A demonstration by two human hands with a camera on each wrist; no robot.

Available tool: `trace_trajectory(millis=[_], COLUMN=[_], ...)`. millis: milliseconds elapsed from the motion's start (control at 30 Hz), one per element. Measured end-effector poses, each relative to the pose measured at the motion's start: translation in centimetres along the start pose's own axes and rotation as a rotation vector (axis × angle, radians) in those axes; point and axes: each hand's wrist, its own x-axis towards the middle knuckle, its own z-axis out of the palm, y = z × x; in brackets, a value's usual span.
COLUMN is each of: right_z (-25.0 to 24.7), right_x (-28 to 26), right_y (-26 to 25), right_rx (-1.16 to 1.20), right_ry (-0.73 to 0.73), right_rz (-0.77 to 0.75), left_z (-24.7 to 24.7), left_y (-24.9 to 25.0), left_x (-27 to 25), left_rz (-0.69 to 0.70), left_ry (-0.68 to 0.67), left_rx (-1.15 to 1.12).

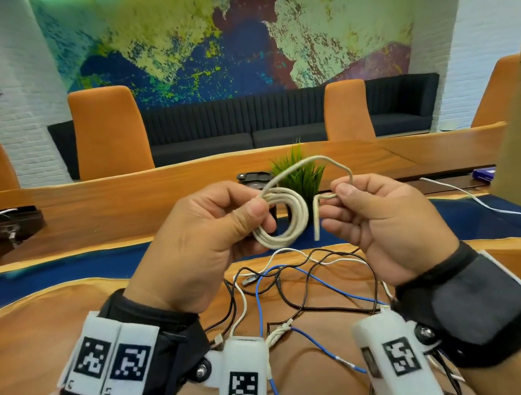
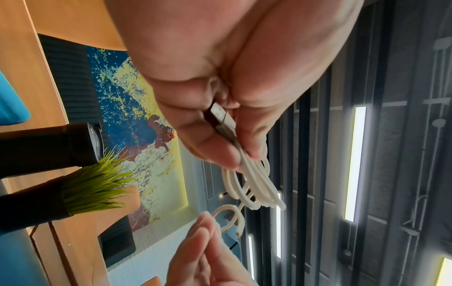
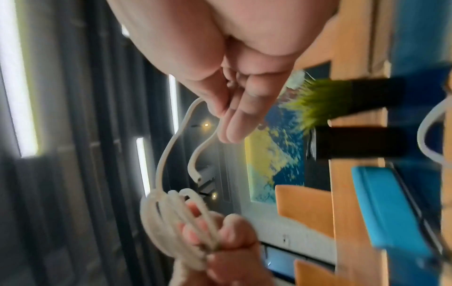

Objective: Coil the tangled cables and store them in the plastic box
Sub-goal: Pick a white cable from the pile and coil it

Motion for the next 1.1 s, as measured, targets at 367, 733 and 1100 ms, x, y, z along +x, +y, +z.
trace_trajectory(millis=[367,733,1100], right_z=[1.1,1.1,1.8], right_x=[-0.1,-1.7,-2.3], right_y=[2.0,1.7,1.3], right_rx=[0.274,0.127,0.121], right_ry=[0.071,-0.519,-0.544], right_rz=[0.133,0.381,0.429], left_z=[0.3,0.0,0.5], left_y=[-0.5,-1.2,-2.4], left_x=[-0.2,0.1,0.4], left_rz=[0.002,0.093,0.321], left_ry=[-0.083,-0.052,0.075], left_rx=[0.032,0.029,0.332])
